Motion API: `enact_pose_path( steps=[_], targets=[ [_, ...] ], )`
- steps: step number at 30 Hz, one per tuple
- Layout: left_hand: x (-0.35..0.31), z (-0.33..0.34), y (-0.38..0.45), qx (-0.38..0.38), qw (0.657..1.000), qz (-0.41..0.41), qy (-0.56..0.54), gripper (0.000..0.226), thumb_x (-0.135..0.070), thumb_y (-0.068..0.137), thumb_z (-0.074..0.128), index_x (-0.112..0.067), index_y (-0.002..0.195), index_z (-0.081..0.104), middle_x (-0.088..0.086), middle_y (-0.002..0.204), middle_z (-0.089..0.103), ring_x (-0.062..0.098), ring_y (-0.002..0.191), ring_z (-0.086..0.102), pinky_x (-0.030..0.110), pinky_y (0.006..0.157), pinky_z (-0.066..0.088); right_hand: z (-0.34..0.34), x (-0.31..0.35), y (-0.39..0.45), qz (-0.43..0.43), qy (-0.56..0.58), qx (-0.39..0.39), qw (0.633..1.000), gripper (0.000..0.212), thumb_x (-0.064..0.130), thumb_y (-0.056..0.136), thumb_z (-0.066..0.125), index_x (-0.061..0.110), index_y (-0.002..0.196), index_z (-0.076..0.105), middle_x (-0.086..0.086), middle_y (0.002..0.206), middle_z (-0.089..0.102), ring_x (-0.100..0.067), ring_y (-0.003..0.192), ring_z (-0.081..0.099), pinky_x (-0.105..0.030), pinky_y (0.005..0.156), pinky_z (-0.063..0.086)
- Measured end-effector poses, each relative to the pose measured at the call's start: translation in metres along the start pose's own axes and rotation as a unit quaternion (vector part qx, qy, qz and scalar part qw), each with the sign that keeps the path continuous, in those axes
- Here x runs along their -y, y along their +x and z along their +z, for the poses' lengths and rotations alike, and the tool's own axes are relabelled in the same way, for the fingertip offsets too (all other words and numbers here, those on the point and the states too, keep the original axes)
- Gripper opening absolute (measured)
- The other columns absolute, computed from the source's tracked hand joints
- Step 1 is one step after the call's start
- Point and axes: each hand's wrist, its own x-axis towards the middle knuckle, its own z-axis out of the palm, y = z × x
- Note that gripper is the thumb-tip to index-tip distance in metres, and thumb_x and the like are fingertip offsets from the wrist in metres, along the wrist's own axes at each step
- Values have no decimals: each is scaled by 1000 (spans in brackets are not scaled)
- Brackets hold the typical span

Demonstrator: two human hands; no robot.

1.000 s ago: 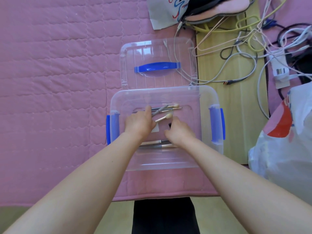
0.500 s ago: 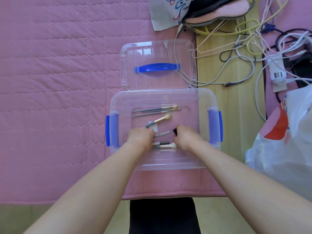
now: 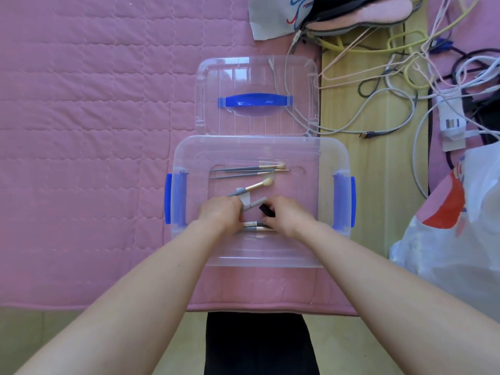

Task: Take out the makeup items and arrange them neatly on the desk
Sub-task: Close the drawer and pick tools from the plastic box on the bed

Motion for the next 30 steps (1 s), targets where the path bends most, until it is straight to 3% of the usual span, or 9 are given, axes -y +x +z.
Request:
enact_pose_path(
  steps=[4, 9, 13, 15, 18, 22, 26, 28, 30],
  targets=[
    [-3, 0, 2, 11, 998, -5, -60, 17, -43, 80, 63, -28, 80, 57, -2, 84, 60, 24, 72, 53, 26, 58, 37, 3, 10, 6, -27, -3, 29, 999, 17, 28, 85, 66, 21, 101, 67, -4, 94, 66, -25, 88, 62, -29, 71, 46],
    [-3, -3, -1, 23, 993, -9, -117, 18, -44, 82, 64, -26, 84, 60, 1, 90, 64, 26, 79, 58, 28, 63, 42, 4, 10, 6, -32, -63, 33, 997, 11, 29, 88, 62, 19, 93, 64, -6, 90, 61, -30, 89, 61, -28, 68, 42],
    [2, -15, -10, 8, 975, -22, -219, 18, -36, 88, 56, -18, 90, 54, 8, 95, 64, 30, 85, 63, 37, 74, 54, -2, 5, -3, -22, -72, -9, 997, 18, 32, 93, 53, 15, 96, 57, -12, 100, 62, -33, 93, 60, -30, 68, 39],
    [3, -25, -18, 3, 957, -29, -289, 14, -27, 90, 50, -13, 91, 51, 11, 89, 61, 33, 79, 62, 44, 72, 57, -9, 4, -11, -14, -82, -25, 996, 18, 30, 94, 52, 14, 101, 55, -13, 105, 63, -34, 95, 59, -31, 67, 38],
    [-1, -43, -37, -17, 901, -40, -432, 13, -16, 94, 39, -11, 86, 48, 10, 73, 54, 26, 55, 52, 34, 46, 48, -23, 6, -28, -7, -62, -42, 997, 20, 29, 94, 51, 12, 105, 53, -14, 104, 64, -35, 95, 60, -35, 70, 45],
    [-13, -74, -84, -61, 831, -68, -548, 16, -13, 96, 45, -4, 85, 53, -5, 47, 55, 13, 35, 46, 19, 37, 35, -48, 21, -70, -27, 101, -73, 992, 11, 19, 95, 51, 11, 100, 57, -10, 92, 70, -29, 84, 65, -37, 73, 53],
    [-24, -98, -147, -96, 716, -98, -684, 15, -15, 96, 50, -5, 88, 57, 5, 68, 63, 17, 45, 51, 19, 39, 41, -72, 47, -132, -28, 285, -65, 956, 9, 14, 96, 50, 10, 94, 58, -7, 86, 67, 4, 56, 58, -13, 45, 42],
    [-27, -106, -179, -113, 666, -114, -729, 13, -14, 95, 53, -8, 85, 58, 7, 70, 66, 18, 46, 52, 20, 41, 44, -83, 61, -164, -27, 331, -59, 941, 12, 14, 96, 49, 9, 97, 60, -3, 84, 66, 6, 52, 55, -13, 43, 40],
    [-27, -112, -212, -135, 640, -120, -747, 12, -14, 94, 54, -8, 85, 58, 5, 67, 68, 17, 41, 53, 21, 40, 44, -91, 76, -196, -33, 359, -56, 931, 15, 15, 96, 49, 9, 101, 61, 1, 80, 67, -3, 57, 55, -16, 47, 39]
  ],
)
